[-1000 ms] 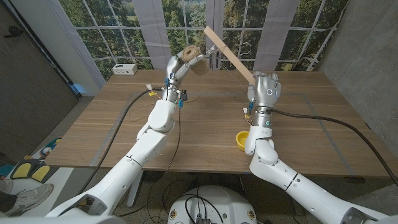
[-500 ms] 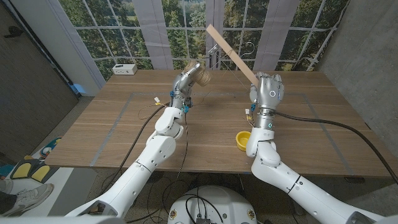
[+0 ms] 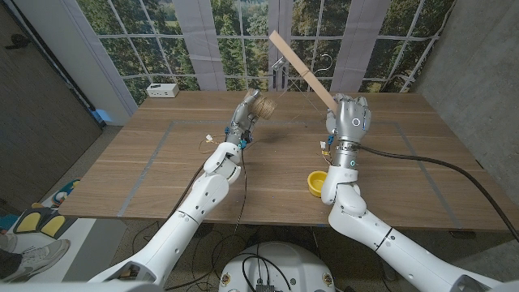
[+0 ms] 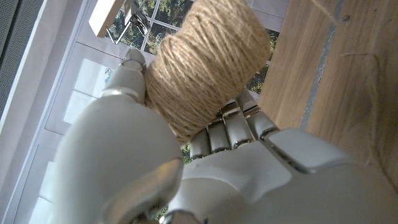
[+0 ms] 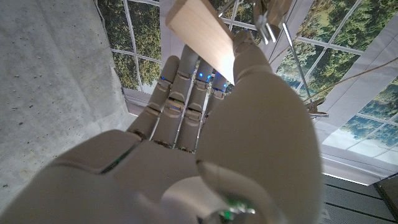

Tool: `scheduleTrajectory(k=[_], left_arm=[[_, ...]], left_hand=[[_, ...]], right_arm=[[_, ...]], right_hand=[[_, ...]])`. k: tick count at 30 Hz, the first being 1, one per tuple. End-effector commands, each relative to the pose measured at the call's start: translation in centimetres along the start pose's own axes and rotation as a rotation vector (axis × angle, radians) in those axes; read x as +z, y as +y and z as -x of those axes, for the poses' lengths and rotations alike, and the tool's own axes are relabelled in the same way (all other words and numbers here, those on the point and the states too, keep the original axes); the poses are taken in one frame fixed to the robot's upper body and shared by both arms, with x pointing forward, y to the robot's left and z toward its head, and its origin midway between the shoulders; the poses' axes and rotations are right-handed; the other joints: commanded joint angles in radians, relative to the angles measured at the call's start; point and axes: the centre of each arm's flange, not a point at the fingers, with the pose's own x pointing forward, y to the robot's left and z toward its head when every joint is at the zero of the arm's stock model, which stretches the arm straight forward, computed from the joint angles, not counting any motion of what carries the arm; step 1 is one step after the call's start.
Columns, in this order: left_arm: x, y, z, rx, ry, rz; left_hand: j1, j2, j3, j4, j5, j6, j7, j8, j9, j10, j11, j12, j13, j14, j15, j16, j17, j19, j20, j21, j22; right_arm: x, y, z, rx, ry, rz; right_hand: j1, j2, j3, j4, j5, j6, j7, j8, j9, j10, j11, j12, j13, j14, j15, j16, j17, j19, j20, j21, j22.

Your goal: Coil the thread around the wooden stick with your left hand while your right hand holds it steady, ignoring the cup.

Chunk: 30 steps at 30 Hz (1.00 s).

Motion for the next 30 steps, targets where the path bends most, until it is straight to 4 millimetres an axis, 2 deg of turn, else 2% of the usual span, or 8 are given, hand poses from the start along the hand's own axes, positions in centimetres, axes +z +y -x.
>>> scheduleTrajectory(k=[1,8,16,30], left_arm=[[2.3,1.8,-1.8,0.06,0.0,-0.122],[4.6,2.1,-3.2,0.034,-0.008,-0.192],[7.7,2.2,-4.9,0.005,-0.029,-0.3],[12.6,1.6,-7.7,-0.043,0.059,-0.441]], left_hand=[[0.072,0.148,0.083,0.075,-0.004,0.221,-0.075,0.0,0.001,0.327,-0.217,-0.003,-0.003,0.072,-0.182,-0.006,0.0,-0.006,-0.002,0.004,0.002],[0.066,0.146,0.083,0.076,-0.006,0.223,-0.071,-0.005,-0.001,0.325,-0.22,-0.018,-0.019,0.051,-0.18,-0.015,-0.003,-0.027,0.008,0.001,0.003],[0.064,0.148,0.083,0.076,-0.007,0.231,-0.067,-0.006,-0.002,0.332,-0.217,-0.022,-0.027,0.05,-0.179,-0.014,-0.002,-0.03,0.008,0.002,0.003],[0.067,0.145,0.079,0.069,-0.009,0.24,-0.059,-0.009,-0.004,0.346,-0.218,-0.029,-0.042,0.056,-0.178,-0.008,0.001,-0.031,0.009,0.006,0.002]], right_arm=[[0.2,-0.1,0.3,-0.01,-0.052,-0.028],[0.3,-0.7,0.4,-0.02,-0.076,-0.057],[0.4,-0.8,0.6,-0.023,-0.104,-0.067],[1.3,-1.1,1.1,-0.027,-0.175,-0.04]], right_hand=[[0.099,0.114,0.007,0.003,0.06,0.09,-0.081,0.004,0.047,0.063,-0.058,0.002,0.003,0.18,-0.221,0.001,0.003,-0.006,-0.11,0.011,0.002],[0.099,0.113,0.007,0.003,0.061,0.091,-0.082,0.004,0.048,0.064,-0.059,0.003,0.006,0.181,-0.221,-0.002,0.006,-0.009,-0.112,0.013,0.002],[0.099,0.113,0.006,0.003,0.061,0.091,-0.081,0.003,0.048,0.063,-0.06,0.0,0.007,0.181,-0.221,-0.005,0.009,-0.01,-0.114,0.015,0.002],[0.099,0.113,0.005,0.003,0.061,0.093,-0.084,0.002,0.048,0.065,-0.063,-0.002,0.009,0.183,-0.221,-0.009,0.014,-0.012,-0.115,0.018,0.002]])
